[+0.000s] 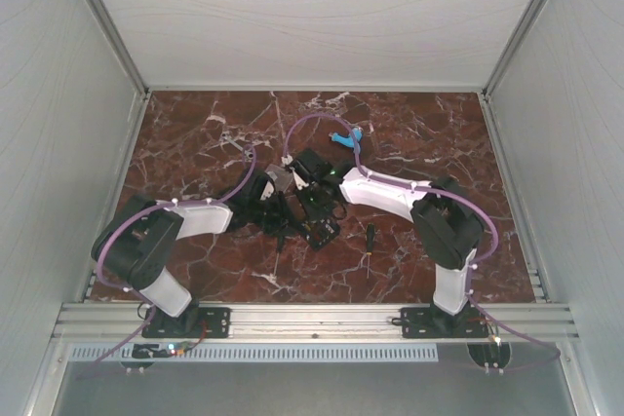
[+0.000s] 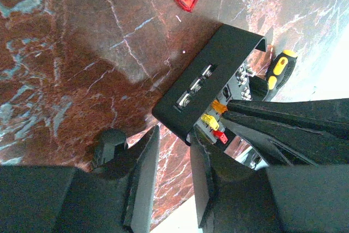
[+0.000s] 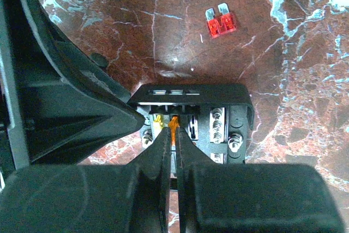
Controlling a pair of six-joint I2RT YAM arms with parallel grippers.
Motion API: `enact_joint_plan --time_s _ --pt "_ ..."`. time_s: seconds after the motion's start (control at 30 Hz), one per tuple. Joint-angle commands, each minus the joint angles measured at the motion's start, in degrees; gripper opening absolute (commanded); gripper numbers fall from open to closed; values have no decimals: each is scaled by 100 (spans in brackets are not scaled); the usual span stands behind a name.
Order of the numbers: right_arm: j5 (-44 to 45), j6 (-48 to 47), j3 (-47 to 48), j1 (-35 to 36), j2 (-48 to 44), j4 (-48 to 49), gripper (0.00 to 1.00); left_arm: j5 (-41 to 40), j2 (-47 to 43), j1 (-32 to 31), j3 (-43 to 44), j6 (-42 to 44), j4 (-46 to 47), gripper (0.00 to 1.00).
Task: Snap on the fuse box
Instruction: Install the fuse at the fuse box base.
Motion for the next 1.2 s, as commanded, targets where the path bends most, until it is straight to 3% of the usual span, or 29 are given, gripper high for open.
enact_joint_plan --time_s 0.0,0.37,0.57,0.8,1.17 --pt "595 -81 -330 -110 778 -374 0 1 67 -10 77 61 121 29" --pt "690 -167 -163 123 1255 -456 0 -25 -4 -10 46 60 117 28" --pt "553 -244 -269 218 351 11 0 -34 -65 -10 19 58 110 28" --pt "250 -170 -37 220 -358 93 12 7 -60 -10 20 58 139 28" --pt "55 5 80 183 -317 -50 13 35 -68 -10 24 72 139 28"
